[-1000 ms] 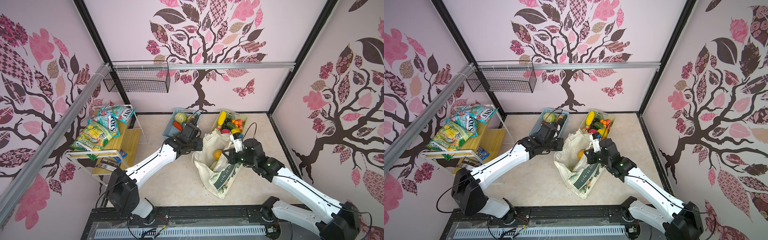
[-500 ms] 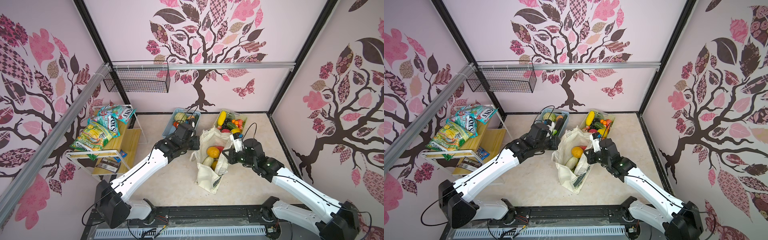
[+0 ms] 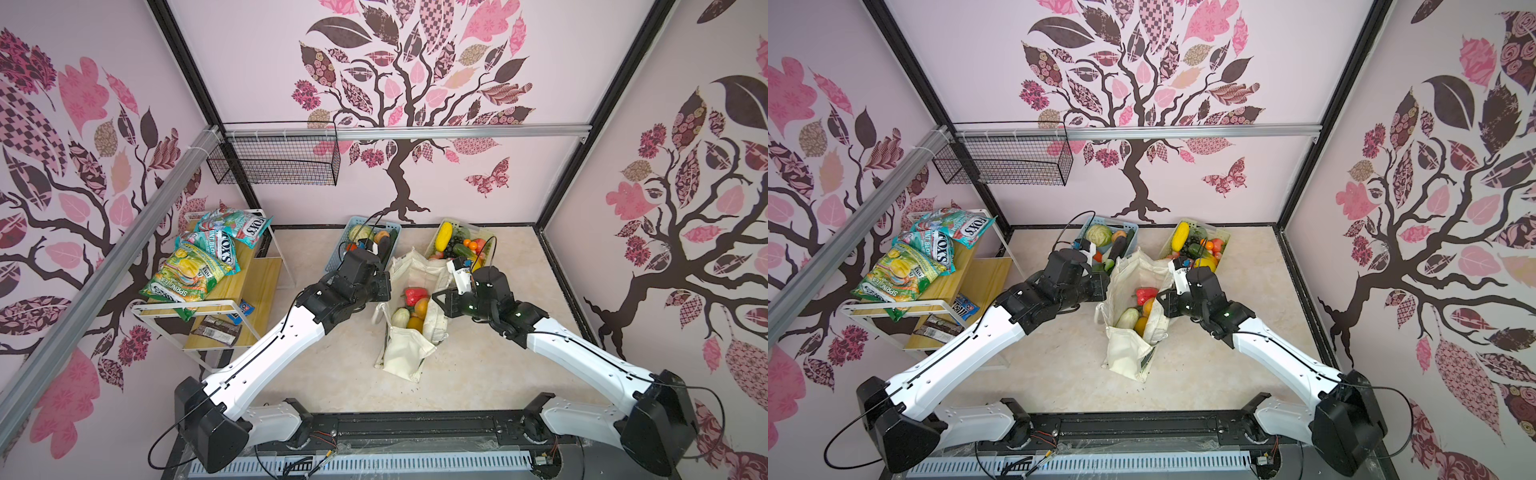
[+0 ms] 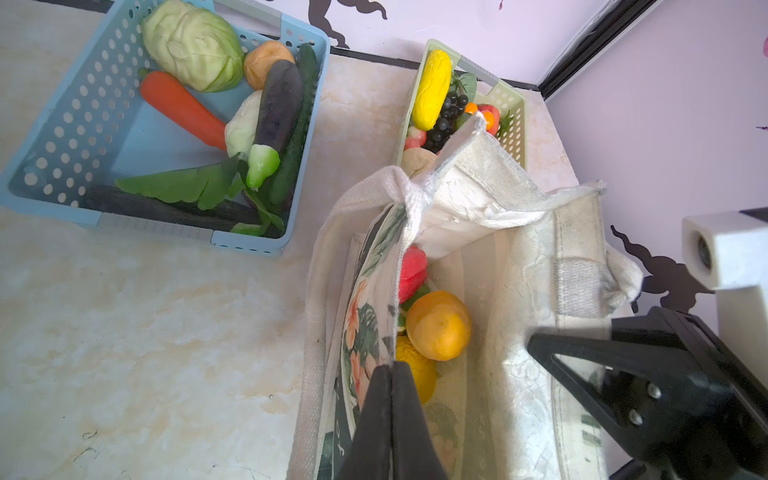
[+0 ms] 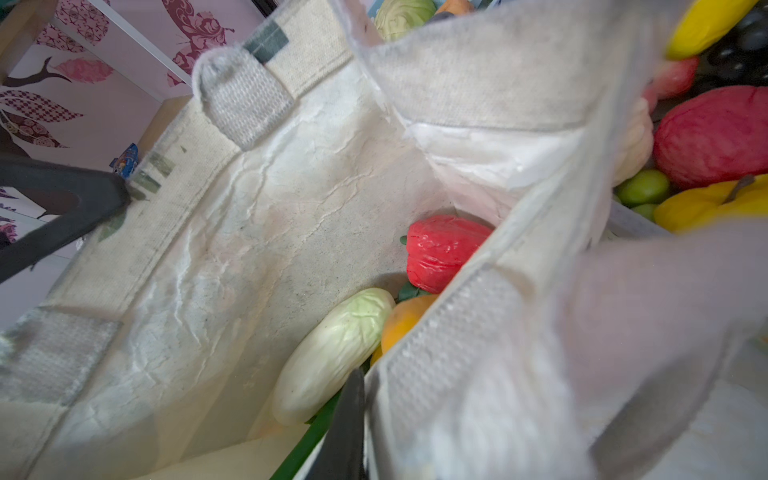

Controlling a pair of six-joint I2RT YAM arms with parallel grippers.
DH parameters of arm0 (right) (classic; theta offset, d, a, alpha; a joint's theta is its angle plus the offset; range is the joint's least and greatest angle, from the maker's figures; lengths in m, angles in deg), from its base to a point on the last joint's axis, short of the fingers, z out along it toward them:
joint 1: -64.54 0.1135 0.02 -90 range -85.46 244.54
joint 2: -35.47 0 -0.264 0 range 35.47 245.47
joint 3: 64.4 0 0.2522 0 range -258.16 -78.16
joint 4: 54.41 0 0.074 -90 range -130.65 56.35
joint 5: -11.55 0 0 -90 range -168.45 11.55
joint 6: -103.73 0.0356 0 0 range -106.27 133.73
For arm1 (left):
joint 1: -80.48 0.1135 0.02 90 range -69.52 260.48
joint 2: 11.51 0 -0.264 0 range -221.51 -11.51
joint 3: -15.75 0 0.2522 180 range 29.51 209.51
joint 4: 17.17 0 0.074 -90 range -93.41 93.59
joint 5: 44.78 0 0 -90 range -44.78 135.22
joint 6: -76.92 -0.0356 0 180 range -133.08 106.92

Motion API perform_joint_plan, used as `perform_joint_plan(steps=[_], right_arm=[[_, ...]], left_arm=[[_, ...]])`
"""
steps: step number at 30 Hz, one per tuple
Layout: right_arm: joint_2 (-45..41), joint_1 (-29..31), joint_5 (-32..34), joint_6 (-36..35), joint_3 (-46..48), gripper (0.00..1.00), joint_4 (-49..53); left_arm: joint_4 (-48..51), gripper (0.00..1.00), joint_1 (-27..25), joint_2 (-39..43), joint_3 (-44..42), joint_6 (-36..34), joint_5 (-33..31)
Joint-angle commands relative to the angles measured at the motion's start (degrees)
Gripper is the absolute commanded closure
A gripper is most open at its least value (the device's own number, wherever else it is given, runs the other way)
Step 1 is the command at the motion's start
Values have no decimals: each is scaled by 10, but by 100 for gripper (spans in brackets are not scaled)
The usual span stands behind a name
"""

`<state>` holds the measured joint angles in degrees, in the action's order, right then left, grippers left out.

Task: Place the food into the grocery bag and tie it
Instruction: 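Pull the bag rims together with both grippers, closing the bag opening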

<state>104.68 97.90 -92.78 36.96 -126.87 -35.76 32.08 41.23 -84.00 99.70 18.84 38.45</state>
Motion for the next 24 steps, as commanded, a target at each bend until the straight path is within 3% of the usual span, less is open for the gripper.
perform_joint_plan(steps=[1,9,16,18,24], right_arm=[[28,3,-10,2,-32,86,-25],[80,2,-19,-1,-58,83,-39],[100,2,-20,-3,-61,80,-41],[98,2,-19,-4,-59,80,-41],[85,2,-7,-11,-51,79,-32]], left_arm=[[-14,100,1,19,-20,8,-3],[-19,100,0,35,-28,17,32],[-10,97,-23,30,-27,10,16],[-7,92,-23,26,-27,10,9],[16,64,-11,23,-13,-7,-38]])
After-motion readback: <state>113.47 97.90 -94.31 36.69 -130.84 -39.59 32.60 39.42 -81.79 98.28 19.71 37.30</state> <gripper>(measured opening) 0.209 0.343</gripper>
